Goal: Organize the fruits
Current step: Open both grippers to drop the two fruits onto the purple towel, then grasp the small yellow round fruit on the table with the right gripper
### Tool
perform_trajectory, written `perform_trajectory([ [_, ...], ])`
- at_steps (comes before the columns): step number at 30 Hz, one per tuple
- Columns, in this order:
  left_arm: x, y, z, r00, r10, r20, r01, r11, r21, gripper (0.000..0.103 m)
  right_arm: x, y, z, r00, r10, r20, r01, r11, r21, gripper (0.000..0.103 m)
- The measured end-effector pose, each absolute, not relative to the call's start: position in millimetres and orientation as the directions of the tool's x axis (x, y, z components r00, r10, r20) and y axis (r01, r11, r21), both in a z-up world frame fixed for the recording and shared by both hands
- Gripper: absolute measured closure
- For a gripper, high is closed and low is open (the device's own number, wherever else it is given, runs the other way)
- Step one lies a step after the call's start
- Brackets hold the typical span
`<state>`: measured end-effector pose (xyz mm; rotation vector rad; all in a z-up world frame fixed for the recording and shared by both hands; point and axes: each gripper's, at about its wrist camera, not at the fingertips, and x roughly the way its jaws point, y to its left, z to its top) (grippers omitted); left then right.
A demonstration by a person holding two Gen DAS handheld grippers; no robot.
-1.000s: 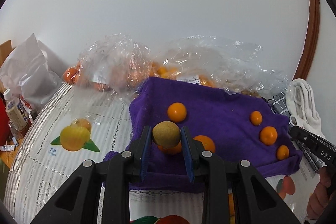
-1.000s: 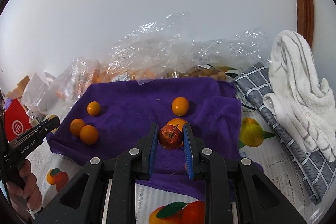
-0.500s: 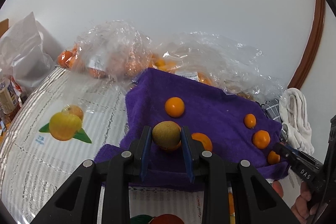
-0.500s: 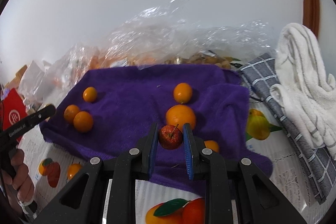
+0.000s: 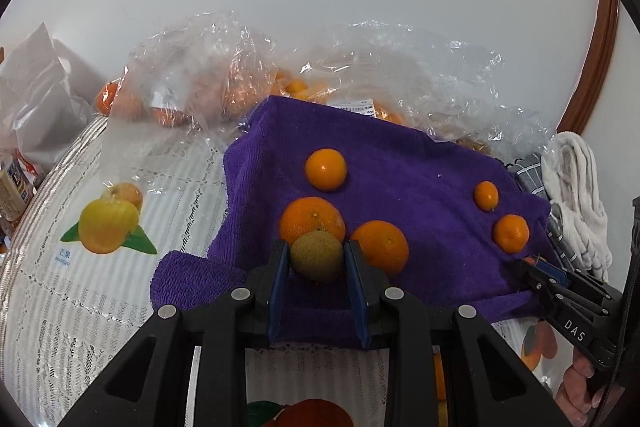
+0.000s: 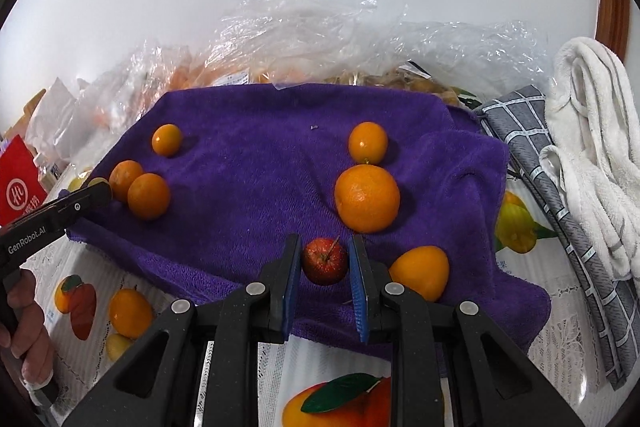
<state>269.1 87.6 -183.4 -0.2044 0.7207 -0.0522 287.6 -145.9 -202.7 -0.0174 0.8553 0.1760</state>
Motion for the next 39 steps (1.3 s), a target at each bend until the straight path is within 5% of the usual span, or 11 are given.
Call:
perform_trajectory([
  [6,269.7,85.3,-184.3,0.754,-0.104,-0.648,-0.027,0.982,-0.189,0.076,287.2,-147.5,-202.4,0.638,0.146,-0.756,-0.154,0.986,0.061,0.077],
  [10,269.1,83.2,-184.2,0.758,-0.087,-0.646,-0.034,0.985,-0.172,0.076,284.4,-146.7,-199.7,0.641,0.131,-0.756,-0.152,0.987,0.042,0.057],
  [16,262.9,81.7,-177.8,0.784,-0.06,-0.618,-0.04,0.988,-0.147,0.069,269.3,-135.5,-184.7,0.653,0.177,-0.737,-0.192,0.979,0.065,0.049],
  [22,250.6,98.5,-164.5,0.808,-0.039,-0.588,-0.074,0.983,-0.168,0.062,249.0,-115.2,-175.7,0.652,0.205,-0.73,-0.229,0.971,0.069,0.049],
  [27,234.4,113.3,-153.3,0.811,-0.034,-0.584,-0.087,0.98,-0.178,0.046,216.0,-97.0,-172.0,0.616,0.265,-0.742,-0.277,0.954,0.111,0.049],
  [39,168.6,156.9,-192.3,0.723,-0.012,-0.691,-0.157,0.971,-0.182,0.044,185.9,-56.1,-193.8,0.527,0.321,-0.787,-0.364,0.922,0.132,0.065],
])
